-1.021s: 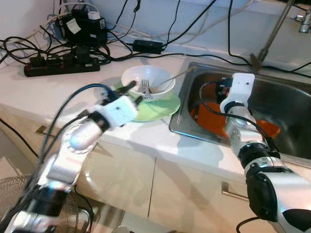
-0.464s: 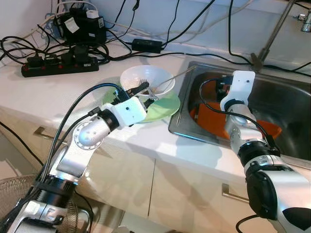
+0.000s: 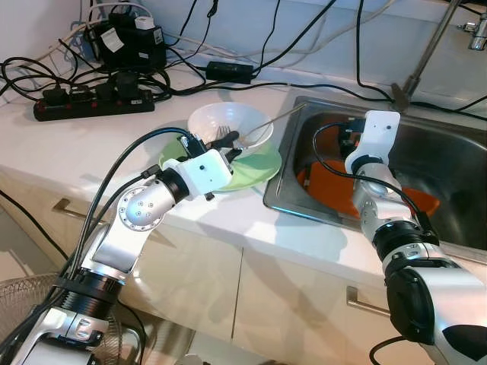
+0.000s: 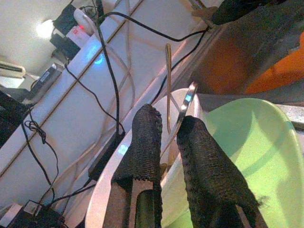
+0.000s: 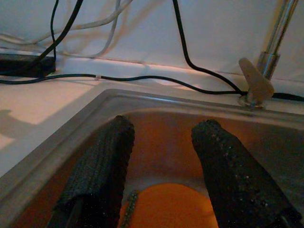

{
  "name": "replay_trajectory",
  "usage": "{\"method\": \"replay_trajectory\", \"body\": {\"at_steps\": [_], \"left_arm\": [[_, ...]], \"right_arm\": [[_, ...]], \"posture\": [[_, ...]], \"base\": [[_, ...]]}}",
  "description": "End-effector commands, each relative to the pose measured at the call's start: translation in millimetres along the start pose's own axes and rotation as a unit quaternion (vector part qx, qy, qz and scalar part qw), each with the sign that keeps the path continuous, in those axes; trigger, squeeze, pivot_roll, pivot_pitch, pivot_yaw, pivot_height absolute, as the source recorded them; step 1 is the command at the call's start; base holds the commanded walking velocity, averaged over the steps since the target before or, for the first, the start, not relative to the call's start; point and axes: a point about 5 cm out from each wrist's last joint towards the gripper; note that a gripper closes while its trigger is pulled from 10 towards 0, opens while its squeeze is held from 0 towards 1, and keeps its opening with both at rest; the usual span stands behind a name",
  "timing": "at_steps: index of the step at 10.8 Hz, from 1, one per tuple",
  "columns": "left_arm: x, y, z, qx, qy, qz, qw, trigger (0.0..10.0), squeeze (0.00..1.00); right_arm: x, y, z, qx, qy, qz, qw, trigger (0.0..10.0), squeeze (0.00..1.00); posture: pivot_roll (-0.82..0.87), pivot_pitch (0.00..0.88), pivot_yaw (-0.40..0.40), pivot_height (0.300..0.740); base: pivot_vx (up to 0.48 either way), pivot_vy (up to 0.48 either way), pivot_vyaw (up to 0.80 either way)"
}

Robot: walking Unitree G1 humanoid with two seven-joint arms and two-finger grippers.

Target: Kitchen organization

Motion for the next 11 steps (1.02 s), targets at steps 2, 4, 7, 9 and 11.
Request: {"method": "replay_trajectory", "body": {"at_steps": [2,4,7,9,11], "left_arm": [[-1.1,3.6,4,0.007,0.013,0.000,1.000,0.0,0.00],[-2.9,4.0,5,0.009,0.020,0.003,1.000,0.0,0.00],[-4.1,4.4,7,0.012,0.043,0.005,0.999,0.0,0.00],[-12.8,6.8,20,0.019,0.157,0.026,0.987,0.0,0.00],[-27.2,10.9,42,0.046,0.242,0.077,0.966,4.7,0.00]], "right_arm": [[6.5,3.1,8,0.012,0.006,-0.013,1.000,10.0,0.00],[8.4,2.9,6,0.007,0.006,-0.020,1.000,10.0,0.00],[7.5,2.8,6,0.008,0.008,-0.018,1.000,10.0,0.00],[7.8,2.8,6,0.009,0.009,-0.018,1.000,10.0,0.00],[6.0,2.5,6,0.010,0.009,-0.015,1.000,10.0,0.00]], "posture": [[0.26,0.040,-0.045,0.725],[0.26,0.040,-0.045,0.725],[0.26,0.035,-0.043,0.725],[0.26,0.033,-0.046,0.725],[0.26,0.028,-0.045,0.725]], "base": [[0.000,0.000,0.00],[0.000,0.000,0.00],[0.000,0.000,0.00],[0.000,0.000,0.00],[0.000,0.000,0.00]]}}
Point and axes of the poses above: a point about 5 cm out from each wrist's last joint towards the gripper, its own y axis pointing out of the wrist towards the gripper, its own z axis along the axis of the wrist's last joint, x = y × z, and after that the axes turned 11 degrees about -y, right-handed
